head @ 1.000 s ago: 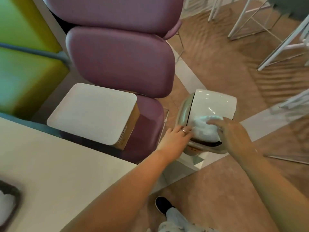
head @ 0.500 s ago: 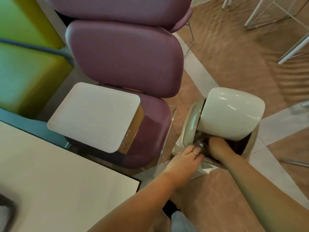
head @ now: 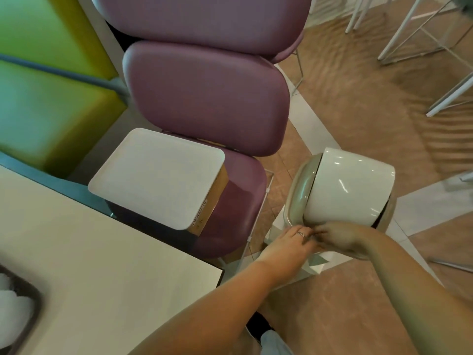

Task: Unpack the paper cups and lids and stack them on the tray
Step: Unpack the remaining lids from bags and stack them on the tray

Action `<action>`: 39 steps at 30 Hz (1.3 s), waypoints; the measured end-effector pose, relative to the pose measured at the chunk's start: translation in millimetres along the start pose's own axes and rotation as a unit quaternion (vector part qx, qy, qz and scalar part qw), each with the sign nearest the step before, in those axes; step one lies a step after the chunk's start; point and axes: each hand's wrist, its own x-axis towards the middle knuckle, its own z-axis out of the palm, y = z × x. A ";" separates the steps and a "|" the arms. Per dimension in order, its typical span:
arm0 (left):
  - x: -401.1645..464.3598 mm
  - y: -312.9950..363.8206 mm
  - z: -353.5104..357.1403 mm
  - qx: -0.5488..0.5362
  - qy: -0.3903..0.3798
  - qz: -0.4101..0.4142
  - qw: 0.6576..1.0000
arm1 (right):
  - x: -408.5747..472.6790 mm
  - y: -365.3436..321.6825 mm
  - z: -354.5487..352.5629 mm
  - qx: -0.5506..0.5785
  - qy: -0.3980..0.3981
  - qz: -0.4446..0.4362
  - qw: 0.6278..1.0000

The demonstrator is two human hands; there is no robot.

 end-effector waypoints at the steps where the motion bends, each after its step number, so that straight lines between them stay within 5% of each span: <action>1: -1.5 0.7 -4.9 -0.001 -0.023 -0.017 1.000 | -2.8 1.6 -0.2 -0.014 0.008 0.002 1.000; 10: -17.6 3.2 -19.1 -0.078 -0.058 -0.096 0.991 | -27.2 -16.6 2.3 0.066 0.277 -0.024 0.958; 16: -55.7 -1.6 -45.4 -0.144 0.088 -0.204 0.964 | -56.7 -91.9 14.0 0.096 0.411 -0.130 0.897; 29: -270.0 -18.4 -103.5 -0.109 0.318 -0.392 0.857 | -82.3 -289.6 101.8 0.128 0.265 -0.390 0.873; 39: -438.5 -5.2 -54.4 -0.082 0.323 -0.554 0.763 | -87.4 -376.9 222.1 -0.033 0.121 -0.440 0.889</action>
